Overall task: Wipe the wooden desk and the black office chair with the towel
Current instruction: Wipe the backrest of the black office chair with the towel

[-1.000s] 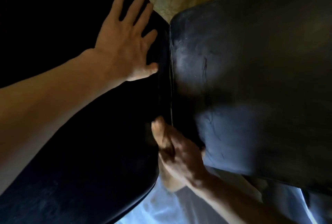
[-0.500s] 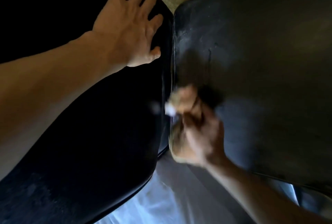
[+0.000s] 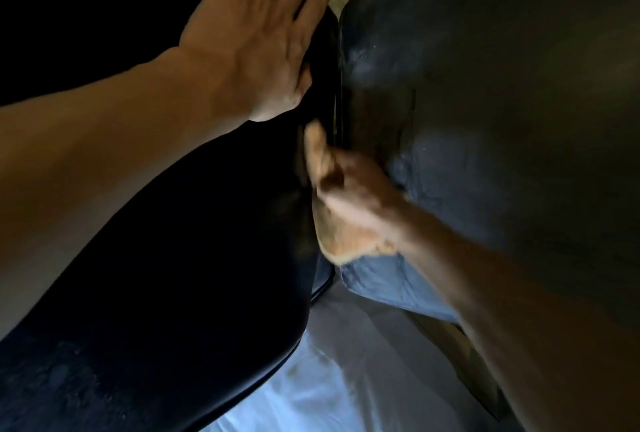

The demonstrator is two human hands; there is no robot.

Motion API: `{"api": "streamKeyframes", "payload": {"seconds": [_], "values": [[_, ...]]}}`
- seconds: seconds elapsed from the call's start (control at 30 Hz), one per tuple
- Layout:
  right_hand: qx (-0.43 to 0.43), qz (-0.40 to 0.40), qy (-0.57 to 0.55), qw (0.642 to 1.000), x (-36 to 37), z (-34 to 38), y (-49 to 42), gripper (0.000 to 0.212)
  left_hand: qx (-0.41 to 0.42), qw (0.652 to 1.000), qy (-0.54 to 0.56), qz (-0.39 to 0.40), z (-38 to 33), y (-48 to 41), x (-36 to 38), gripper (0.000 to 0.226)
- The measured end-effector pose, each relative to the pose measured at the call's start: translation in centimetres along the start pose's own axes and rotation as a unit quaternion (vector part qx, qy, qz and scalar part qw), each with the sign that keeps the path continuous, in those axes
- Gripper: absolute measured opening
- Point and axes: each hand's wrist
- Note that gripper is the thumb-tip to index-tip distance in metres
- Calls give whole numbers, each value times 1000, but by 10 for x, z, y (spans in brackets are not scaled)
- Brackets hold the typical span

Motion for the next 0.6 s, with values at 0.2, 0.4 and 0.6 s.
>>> {"api": "streamKeyframes", "payload": {"seconds": [0.2, 0.4, 0.6], "values": [[62, 189, 183, 963, 31, -46, 73, 40, 16, 1000, 9, 0, 4, -4, 2, 83], [45, -96, 36, 994, -14, -3, 28, 36, -14, 999, 31, 6, -1, -1, 0, 82], [27, -64, 59, 996, 34, -3, 25, 53, -27, 997, 76, 9, -3, -1, 1, 81]]}}
Point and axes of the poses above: each hand's wrist, its own y-axis away from the middle knuckle, its own x-axis out of the palm, z = x × y, and after that the axes turned 9 degrees about y, right-handed
